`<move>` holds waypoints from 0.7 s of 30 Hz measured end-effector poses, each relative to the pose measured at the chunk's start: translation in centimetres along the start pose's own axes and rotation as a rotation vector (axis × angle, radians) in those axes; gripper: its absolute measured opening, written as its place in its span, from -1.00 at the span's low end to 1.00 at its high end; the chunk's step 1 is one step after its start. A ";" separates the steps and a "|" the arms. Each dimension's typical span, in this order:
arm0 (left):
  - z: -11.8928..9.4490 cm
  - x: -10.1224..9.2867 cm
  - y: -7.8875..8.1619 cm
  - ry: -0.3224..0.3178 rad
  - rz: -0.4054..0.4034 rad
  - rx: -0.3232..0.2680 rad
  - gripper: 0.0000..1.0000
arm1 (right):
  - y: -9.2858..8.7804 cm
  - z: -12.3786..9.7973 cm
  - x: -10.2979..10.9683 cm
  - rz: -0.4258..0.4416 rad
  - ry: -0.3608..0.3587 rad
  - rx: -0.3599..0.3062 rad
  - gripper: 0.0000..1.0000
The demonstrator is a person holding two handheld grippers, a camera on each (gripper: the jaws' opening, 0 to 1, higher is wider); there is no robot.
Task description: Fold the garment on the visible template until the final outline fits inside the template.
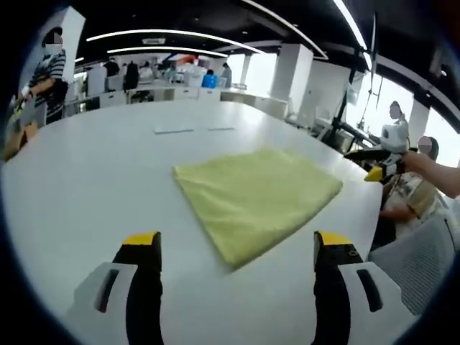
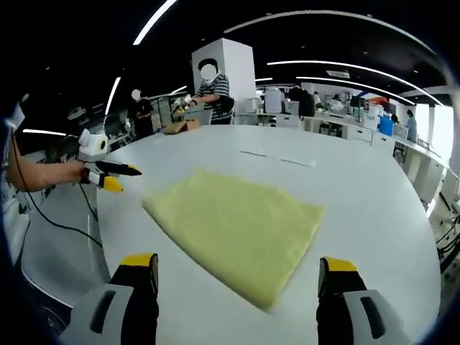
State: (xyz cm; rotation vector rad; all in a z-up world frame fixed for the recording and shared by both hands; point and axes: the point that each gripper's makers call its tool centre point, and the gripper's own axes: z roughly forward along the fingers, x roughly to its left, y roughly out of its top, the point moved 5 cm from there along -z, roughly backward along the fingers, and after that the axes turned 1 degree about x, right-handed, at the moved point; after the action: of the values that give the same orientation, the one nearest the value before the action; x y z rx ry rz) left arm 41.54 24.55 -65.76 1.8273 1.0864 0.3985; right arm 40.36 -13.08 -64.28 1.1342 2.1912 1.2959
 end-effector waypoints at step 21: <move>-2.8 -0.8 -0.7 0.060 0.041 -0.022 0.98 | 0.7 -0.9 1.4 0.016 -0.021 -0.069 0.98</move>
State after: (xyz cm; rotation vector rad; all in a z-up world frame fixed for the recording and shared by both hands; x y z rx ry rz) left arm 38.89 25.57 -64.77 1.8311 1.0825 0.4898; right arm 39.21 -12.30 -63.09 1.1361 2.1093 1.3498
